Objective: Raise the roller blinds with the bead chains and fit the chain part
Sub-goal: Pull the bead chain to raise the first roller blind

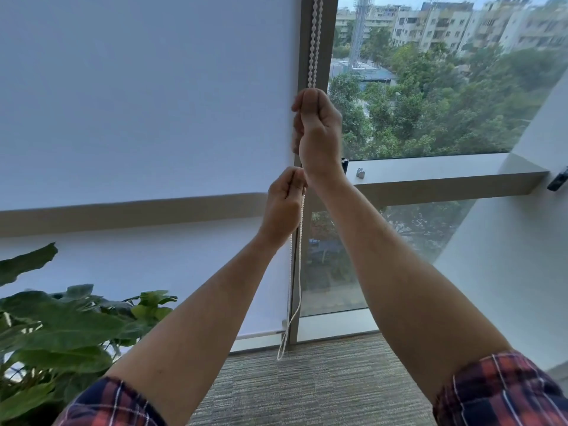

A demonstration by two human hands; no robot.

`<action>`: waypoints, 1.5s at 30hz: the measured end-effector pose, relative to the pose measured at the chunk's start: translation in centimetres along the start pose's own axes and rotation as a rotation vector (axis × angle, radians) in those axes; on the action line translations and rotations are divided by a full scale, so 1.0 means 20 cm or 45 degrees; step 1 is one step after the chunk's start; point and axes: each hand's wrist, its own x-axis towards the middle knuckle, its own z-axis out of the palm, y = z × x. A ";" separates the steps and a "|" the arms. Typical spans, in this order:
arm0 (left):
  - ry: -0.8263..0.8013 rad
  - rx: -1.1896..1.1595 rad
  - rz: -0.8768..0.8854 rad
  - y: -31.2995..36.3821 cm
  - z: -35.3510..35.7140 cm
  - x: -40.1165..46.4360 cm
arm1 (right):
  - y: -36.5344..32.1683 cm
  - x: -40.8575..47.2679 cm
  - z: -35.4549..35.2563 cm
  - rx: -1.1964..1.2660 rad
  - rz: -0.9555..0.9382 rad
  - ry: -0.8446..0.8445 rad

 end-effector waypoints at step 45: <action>0.091 -0.147 0.005 0.12 0.03 0.10 | -0.04 0.05 -0.02 0.024 0.056 -0.116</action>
